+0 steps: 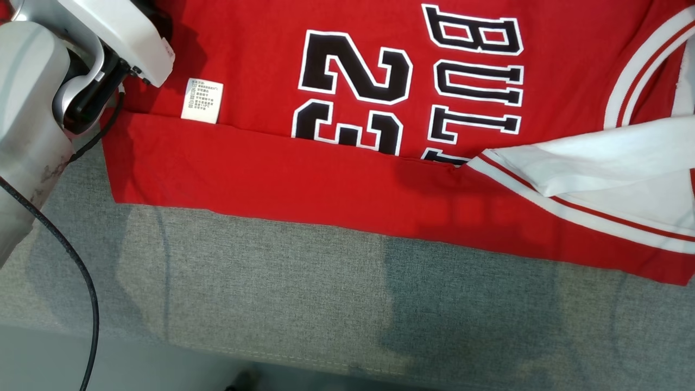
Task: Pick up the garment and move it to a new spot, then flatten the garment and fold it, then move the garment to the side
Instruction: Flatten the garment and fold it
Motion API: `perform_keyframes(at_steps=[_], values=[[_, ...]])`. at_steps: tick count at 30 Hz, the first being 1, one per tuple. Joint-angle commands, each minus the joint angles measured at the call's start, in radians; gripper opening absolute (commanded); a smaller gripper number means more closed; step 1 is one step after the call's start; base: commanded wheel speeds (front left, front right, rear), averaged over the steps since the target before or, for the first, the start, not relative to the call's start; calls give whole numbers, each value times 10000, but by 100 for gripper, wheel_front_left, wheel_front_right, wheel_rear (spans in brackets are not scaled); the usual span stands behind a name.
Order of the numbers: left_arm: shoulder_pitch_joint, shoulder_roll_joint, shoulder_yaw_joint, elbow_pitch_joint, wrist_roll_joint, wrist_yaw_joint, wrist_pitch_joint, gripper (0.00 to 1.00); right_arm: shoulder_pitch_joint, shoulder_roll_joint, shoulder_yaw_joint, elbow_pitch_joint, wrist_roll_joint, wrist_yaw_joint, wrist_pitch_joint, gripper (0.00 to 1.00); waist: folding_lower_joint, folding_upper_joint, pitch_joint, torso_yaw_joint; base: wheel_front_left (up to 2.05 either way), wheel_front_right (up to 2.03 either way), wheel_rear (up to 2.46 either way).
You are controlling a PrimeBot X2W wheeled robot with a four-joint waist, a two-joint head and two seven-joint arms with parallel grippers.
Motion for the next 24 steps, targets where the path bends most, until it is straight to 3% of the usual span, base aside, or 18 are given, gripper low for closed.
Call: perform_keyframes(at_steps=[1, 2, 4, 8, 9, 10, 19, 24], values=[[-430, 462, 228, -98, -166, -40, -131, 0, 247, 336, 105, -96, 142, -2, 143, 100, 0, 0, 35, 15, 0, 0, 0], [-470, 456, 153, -76, -204, -40, -171, 0, 246, 355, 152, -116, 203, -2, 255, 100, 0, 0, 54, 16, 0, 0, 0], [-543, 441, 12, -33, -290, -40, -250, 0, 275, 372, 294, -178, 313, -2, 522, 87, 0, 0, 75, -4, 0, 0, 0], [-685, 436, -280, 82, -408, -40, -378, 0, 365, 287, 608, -456, 495, -2, 763, 30, 0, 0, 61, -81, 0, 0, 0], [-720, 441, -348, 110, -446, -40, -402, 0, 394, 250, 684, -531, 542, -2, 788, 11, 0, 0, 52, -102, 0, 0, 0], [-751, 452, -408, 144, -489, -40, -427, 0, 416, 213, 744, -620, 598, -2, 776, 0, 0, 0, 36, -127, 0, 0, 0], [-789, 631, -725, 469, -868, -40, -608, 0, 523, -98, 1032, -1257, 1082, -2, 249, 0, 0, 0, -238, -444, 0, 0, 0], [-614, 733, -671, 652, -1180, -40, -689, 0, 828, -419, 1209, -2348, 1925, -2, -137, 0, 0, 0, -540, -655, 0, 0, 0]])
